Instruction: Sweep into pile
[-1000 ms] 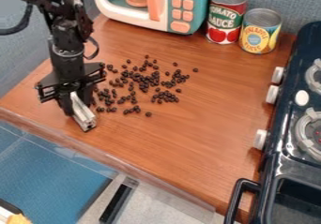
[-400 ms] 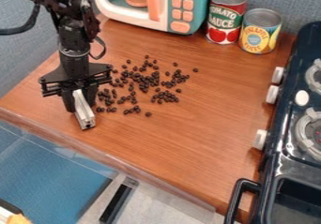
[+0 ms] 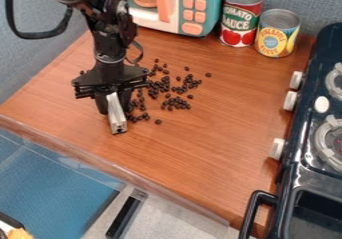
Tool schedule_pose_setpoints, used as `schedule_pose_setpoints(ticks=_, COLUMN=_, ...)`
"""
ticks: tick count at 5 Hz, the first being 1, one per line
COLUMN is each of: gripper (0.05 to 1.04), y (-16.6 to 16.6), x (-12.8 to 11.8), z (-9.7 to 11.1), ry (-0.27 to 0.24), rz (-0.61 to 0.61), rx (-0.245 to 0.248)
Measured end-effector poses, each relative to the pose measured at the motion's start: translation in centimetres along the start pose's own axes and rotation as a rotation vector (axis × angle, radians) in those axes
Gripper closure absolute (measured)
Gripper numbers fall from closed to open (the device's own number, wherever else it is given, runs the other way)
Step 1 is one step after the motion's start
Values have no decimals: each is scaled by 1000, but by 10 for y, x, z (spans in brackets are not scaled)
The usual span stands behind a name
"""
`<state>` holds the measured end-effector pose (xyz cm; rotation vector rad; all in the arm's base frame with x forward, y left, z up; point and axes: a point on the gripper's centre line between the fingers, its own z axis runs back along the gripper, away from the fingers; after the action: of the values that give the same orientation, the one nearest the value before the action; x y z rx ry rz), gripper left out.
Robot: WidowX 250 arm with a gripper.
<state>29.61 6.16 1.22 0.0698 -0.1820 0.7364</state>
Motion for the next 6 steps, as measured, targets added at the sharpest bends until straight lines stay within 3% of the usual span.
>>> schedule_pose_setpoints(ticks=6, gripper=711, y=-54, x=-15, z=3, ry=-23, rz=-46, rx=-36)
